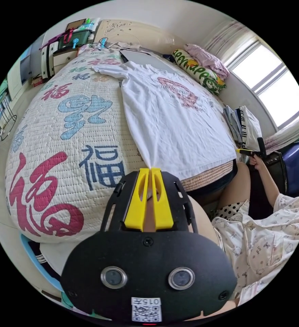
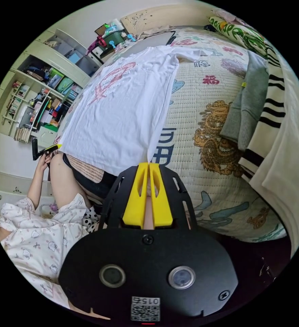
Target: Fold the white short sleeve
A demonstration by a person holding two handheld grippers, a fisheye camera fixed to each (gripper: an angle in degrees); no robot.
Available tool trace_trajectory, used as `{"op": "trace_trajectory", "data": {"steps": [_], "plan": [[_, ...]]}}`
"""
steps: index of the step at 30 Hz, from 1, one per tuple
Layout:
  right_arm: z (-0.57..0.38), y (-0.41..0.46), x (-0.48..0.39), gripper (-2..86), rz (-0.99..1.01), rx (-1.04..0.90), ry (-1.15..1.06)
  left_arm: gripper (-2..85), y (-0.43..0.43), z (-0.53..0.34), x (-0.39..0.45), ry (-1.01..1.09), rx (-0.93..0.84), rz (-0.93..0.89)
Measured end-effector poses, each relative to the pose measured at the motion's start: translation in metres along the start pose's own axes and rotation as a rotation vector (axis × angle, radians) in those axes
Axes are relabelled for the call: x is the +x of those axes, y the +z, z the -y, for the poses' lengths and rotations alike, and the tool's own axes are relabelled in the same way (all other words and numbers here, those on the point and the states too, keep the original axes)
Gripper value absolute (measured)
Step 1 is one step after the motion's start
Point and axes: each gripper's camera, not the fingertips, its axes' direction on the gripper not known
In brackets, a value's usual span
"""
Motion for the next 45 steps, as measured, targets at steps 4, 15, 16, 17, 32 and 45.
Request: {"op": "trace_trajectory", "data": {"steps": [4,15,16,17,32,45], "plan": [[-0.023,-0.015,0.016,-0.7,-0.015,0.048,-0.005,-0.4,-0.016,-0.009,-0.008,-0.002,0.035,-0.001],[-0.052,0.075,0.073,-0.4,-0.247,-0.048,-0.058,-0.3,0.049,-0.023,-0.031,0.039,-0.083,0.1],[-0.053,0.082,0.076,-0.4,-0.258,-0.05,-0.06,-0.3,0.056,-0.024,-0.032,0.04,-0.092,0.109],[-0.056,0.095,0.082,-0.4,-0.282,-0.05,-0.067,-0.2,0.07,-0.026,-0.033,0.056,-0.122,0.139],[-0.111,0.247,0.149,-0.4,-0.566,-0.057,-0.159,0.0,0.172,-0.069,-0.035,0.216,-0.133,0.431],[-0.183,0.33,0.262,-0.8,-0.415,0.053,-0.08,0.7,0.207,-0.075,-0.129,0.097,-0.122,0.287]]}}
